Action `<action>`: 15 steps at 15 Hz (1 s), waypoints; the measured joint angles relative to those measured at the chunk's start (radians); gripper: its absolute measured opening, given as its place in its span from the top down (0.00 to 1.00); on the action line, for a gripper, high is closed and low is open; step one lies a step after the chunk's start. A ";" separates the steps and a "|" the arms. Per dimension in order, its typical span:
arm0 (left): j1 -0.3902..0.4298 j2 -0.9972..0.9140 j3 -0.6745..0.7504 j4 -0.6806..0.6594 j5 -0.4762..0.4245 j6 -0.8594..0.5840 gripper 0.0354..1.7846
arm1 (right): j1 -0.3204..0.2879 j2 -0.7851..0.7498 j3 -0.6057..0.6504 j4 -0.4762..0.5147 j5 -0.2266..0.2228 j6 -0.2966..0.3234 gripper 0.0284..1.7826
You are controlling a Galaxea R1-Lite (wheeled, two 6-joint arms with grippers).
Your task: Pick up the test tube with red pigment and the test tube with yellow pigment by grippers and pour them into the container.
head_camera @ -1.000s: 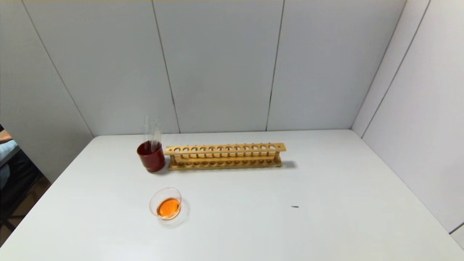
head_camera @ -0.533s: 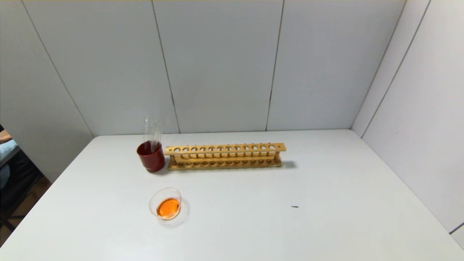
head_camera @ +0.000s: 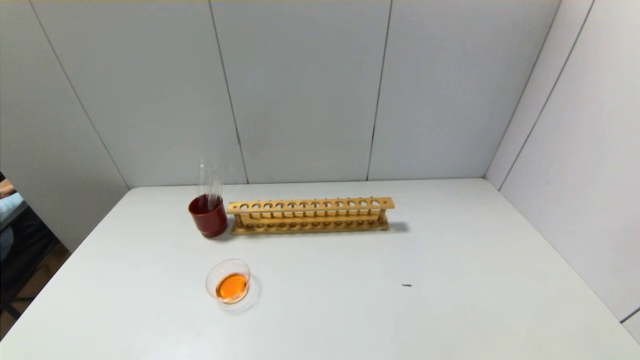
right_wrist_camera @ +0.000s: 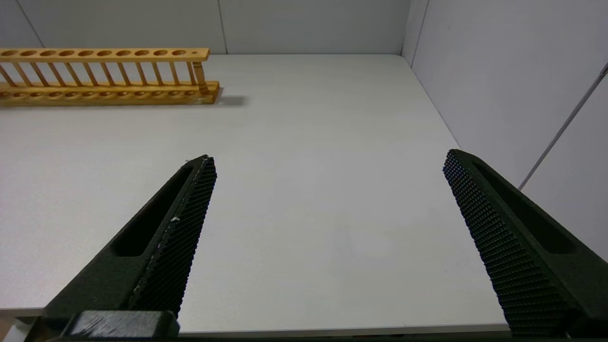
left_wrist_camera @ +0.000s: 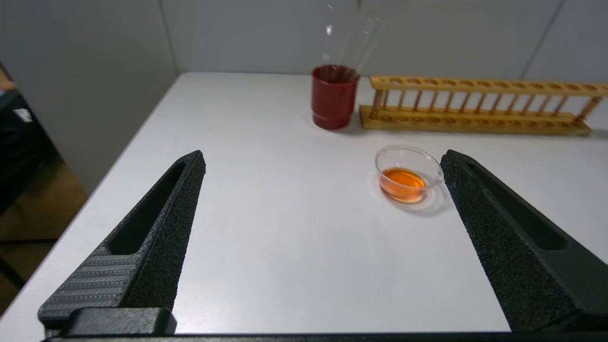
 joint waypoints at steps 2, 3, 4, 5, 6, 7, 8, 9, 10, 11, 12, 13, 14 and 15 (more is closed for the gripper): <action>0.000 0.000 0.018 0.037 -0.032 0.055 0.02 | 0.000 0.000 0.000 0.000 0.000 0.000 0.02; 0.000 0.000 0.024 0.048 -0.038 0.104 0.02 | 0.000 0.000 0.000 0.000 0.000 0.000 0.02; 0.000 0.000 0.024 0.067 -0.043 0.142 0.02 | 0.000 0.000 0.000 0.000 0.000 0.000 0.02; 0.000 0.000 0.021 0.084 -0.046 0.157 0.02 | 0.000 0.000 0.000 0.000 0.000 0.000 0.02; 0.000 0.000 0.021 0.088 -0.050 0.159 0.02 | 0.000 0.000 0.000 0.000 0.000 0.000 0.02; 0.000 0.000 0.020 0.088 -0.051 0.156 0.02 | 0.000 0.000 0.000 0.000 0.000 0.000 0.02; 0.000 0.000 0.020 0.089 -0.051 0.155 0.02 | 0.000 0.000 0.000 0.000 0.000 -0.001 0.02; 0.000 0.000 0.020 0.089 -0.052 0.155 0.02 | 0.000 0.000 0.000 0.000 0.000 -0.002 0.02; 0.000 0.000 0.020 0.087 -0.051 0.158 0.02 | 0.000 0.000 0.000 -0.001 0.000 -0.003 0.02; 0.000 0.000 0.026 0.072 -0.050 0.159 0.02 | 0.000 0.000 0.000 -0.001 -0.001 -0.004 0.02; -0.001 0.000 0.031 0.054 -0.047 0.153 0.02 | 0.000 0.000 0.000 -0.001 -0.001 -0.004 0.02; -0.001 0.000 0.037 0.039 -0.044 0.145 0.02 | 0.000 0.000 0.000 0.000 0.000 -0.003 0.02; -0.001 0.000 0.040 0.036 -0.040 0.129 0.02 | 0.000 0.000 0.000 0.000 0.000 -0.003 0.02; -0.001 0.000 0.042 0.035 -0.038 0.103 0.02 | 0.000 0.000 0.000 0.000 0.000 -0.002 0.02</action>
